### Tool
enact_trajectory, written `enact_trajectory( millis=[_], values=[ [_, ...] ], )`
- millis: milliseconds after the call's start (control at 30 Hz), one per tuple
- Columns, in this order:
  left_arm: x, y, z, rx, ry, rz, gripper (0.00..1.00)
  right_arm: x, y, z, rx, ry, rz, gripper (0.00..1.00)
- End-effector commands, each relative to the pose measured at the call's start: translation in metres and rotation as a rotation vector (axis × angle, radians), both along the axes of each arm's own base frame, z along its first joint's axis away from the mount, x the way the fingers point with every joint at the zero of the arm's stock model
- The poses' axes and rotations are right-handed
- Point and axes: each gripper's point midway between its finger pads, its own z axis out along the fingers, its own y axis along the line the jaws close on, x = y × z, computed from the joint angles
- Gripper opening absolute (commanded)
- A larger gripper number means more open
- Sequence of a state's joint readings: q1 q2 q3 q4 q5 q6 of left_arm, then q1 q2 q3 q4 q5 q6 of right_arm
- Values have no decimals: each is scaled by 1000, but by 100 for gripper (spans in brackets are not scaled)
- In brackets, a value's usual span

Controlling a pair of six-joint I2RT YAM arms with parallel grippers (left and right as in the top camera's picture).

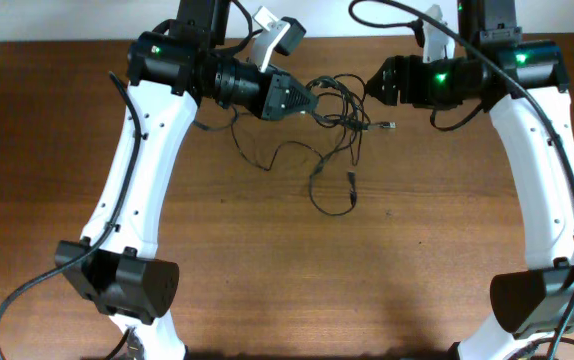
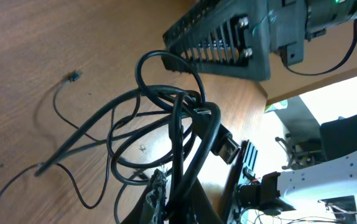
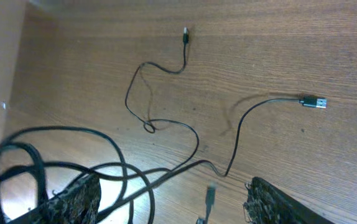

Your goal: Untangle cables

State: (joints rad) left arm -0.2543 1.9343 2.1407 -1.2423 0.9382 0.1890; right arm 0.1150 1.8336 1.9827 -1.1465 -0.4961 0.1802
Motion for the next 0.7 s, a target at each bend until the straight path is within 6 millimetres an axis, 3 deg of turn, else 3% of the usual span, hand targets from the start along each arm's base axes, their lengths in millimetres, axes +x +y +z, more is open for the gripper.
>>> enact_trajectory(
  millis=[0,167,267,667],
  values=[
    [-5,1,4,20,-10,7,0,1,-1,12,39,-5,-28,76],
    [-5,1,-8,99,-14,29,0,1,11,31,167,-34,34,76],
    [-8,-6,-8,104,-19,13,0,-1,12,30,161,-32,45,75],
    [-10,-9,-8,105,-21,5,0,-14,27,-10,4,72,45,72]
  ],
)
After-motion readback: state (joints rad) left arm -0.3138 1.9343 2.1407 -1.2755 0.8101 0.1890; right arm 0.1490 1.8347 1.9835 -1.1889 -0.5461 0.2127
